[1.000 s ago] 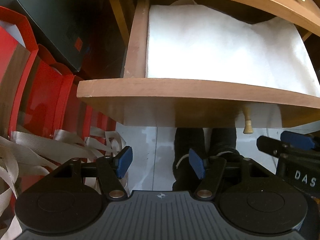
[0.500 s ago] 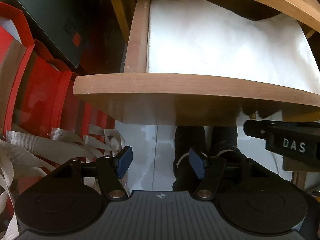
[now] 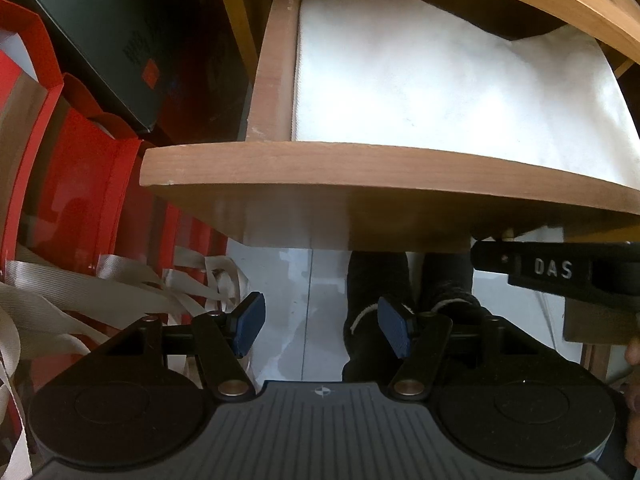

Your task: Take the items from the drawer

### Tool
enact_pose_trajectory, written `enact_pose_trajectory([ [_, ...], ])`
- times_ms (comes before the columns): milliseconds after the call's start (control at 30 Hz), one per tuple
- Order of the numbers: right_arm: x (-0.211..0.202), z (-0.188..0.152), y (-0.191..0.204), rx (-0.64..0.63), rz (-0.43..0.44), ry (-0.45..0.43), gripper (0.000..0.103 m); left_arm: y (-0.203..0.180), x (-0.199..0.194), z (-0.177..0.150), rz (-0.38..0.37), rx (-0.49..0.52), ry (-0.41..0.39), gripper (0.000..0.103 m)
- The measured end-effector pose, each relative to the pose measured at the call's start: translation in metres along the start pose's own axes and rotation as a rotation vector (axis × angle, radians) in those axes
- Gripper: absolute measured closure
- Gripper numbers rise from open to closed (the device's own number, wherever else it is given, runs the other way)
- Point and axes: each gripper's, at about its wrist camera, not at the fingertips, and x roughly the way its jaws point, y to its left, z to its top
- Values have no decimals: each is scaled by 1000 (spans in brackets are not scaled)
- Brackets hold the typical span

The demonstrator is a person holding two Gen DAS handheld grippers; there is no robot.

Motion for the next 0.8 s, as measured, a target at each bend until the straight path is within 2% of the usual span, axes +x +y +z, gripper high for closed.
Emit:
enact_pose_trajectory([
  [267,7,14,-3,56,16,72,89,-1,2,0,-1,-7,7,37],
  [500,8,17,5,9,-11,84,89,-2,3,-1,-5,-5,9,37],
  [800,8,19,3,29,-4,94,89,4,2,-2,-14,26,8,37],
])
